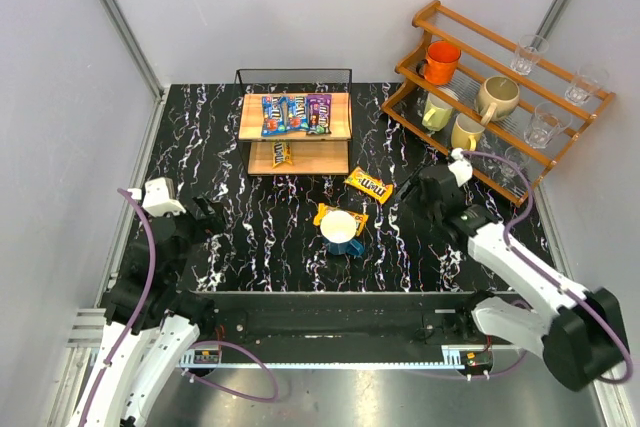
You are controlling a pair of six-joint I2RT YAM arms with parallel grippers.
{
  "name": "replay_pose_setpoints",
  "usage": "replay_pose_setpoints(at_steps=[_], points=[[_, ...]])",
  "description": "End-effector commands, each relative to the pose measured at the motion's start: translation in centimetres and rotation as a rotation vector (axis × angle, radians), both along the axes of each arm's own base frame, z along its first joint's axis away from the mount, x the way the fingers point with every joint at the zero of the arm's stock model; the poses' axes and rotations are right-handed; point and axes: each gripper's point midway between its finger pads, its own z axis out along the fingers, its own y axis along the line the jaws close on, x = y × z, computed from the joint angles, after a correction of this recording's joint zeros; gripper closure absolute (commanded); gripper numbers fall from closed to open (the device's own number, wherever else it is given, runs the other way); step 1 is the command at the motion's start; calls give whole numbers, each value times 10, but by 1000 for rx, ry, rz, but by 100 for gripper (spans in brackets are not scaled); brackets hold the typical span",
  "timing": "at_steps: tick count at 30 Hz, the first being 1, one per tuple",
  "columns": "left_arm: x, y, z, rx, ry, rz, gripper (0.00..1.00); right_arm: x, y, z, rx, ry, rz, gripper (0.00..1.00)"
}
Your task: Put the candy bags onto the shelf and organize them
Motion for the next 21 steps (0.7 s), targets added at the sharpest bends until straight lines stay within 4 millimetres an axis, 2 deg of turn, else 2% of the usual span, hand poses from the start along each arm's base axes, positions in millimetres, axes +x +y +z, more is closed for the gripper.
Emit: replay_pose_setpoints(at_steps=[1,2,4,5,6,7,12,13,21], points=[[2,-1,24,-16,-71,-6,1,17,35,-11,131,29,206,33],[2,-2,23,-16,-69,-9,1,24,44,-19,163,46,249,33],[2,-2,23,-15,-69,-12,1,34,44,-29,176,66,263,34],[2,-3,24,-15,-70,-14,1,35,46,-44,175,109,270,35],[2,-4,24,-16,-72,-18,1,41,49,-44,181,90,276,35],[2,-4,23,-16,-70,-18,1,42,49,-57,184,121,269,36],[1,-5,24,-16,-74,-26,1,52,60,-75,232,130,281,39],[2,-5,24,-16,-74,-26,1,52,59,-83,229,144,274,39],[1,-5,24,-16,-78,-27,1,57,42,-103,185,164,166,43]])
